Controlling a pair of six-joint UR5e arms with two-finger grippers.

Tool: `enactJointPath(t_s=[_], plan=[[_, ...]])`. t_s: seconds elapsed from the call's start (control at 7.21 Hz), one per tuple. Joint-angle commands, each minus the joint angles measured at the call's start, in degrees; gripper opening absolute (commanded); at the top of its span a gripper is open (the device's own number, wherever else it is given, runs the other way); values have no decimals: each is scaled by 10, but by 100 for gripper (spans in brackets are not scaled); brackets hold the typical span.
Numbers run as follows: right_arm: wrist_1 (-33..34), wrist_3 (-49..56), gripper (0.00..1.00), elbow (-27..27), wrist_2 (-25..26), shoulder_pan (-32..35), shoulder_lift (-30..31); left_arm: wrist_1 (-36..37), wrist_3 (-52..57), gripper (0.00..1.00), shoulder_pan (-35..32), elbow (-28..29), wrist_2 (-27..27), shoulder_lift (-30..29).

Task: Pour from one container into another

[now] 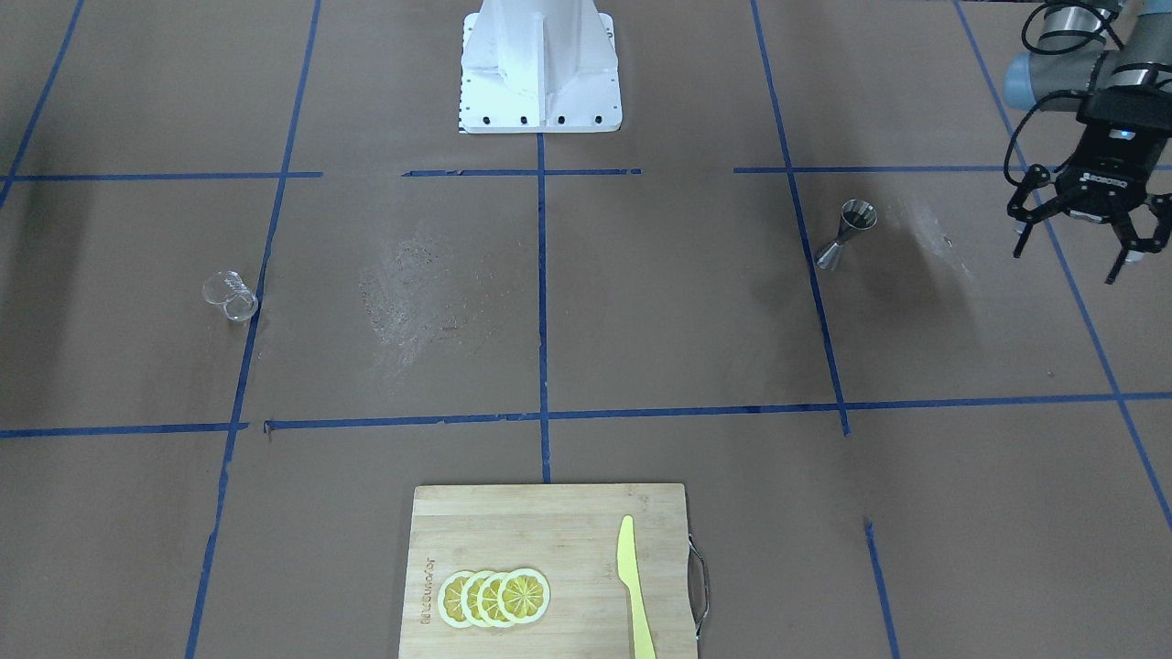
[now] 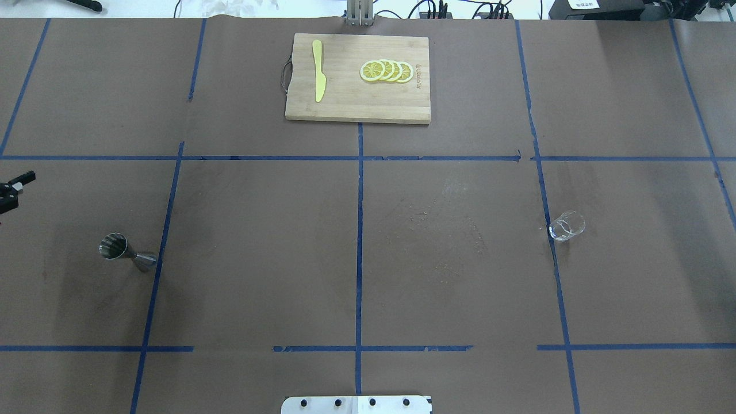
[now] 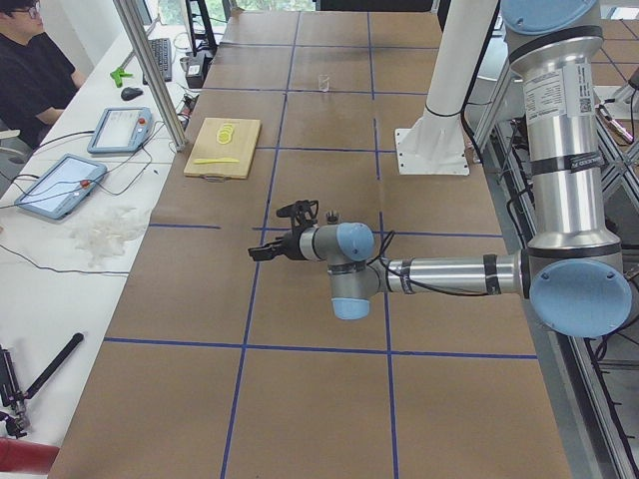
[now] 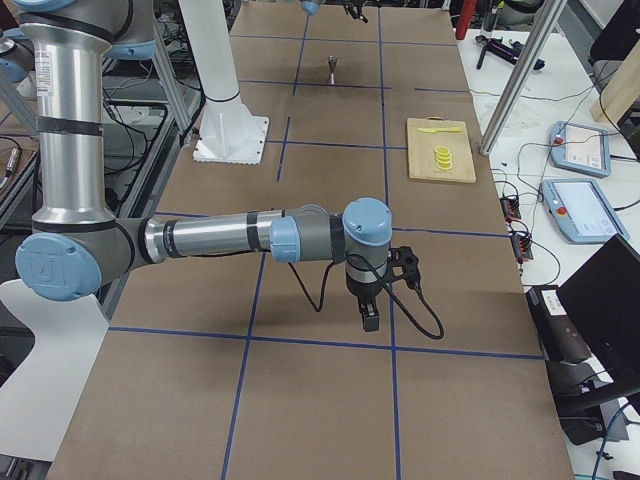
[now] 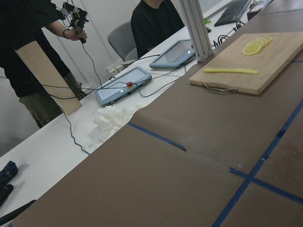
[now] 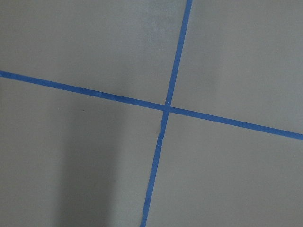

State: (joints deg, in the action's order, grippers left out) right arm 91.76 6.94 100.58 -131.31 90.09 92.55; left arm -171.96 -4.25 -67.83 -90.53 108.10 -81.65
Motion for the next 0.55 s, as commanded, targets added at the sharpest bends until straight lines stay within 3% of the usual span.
enactJointPath(t_s=[0.0,0.28,0.42], plan=[[0,1,100,0,0,0,2,206,154,100,-148,-3,128,-44],[0,0,100,0,-1,0,3,374,203,100,-193,-28,135,-79],[0,1,100,0,-1,0,3,391,204,100,-211,-28,113,-89]])
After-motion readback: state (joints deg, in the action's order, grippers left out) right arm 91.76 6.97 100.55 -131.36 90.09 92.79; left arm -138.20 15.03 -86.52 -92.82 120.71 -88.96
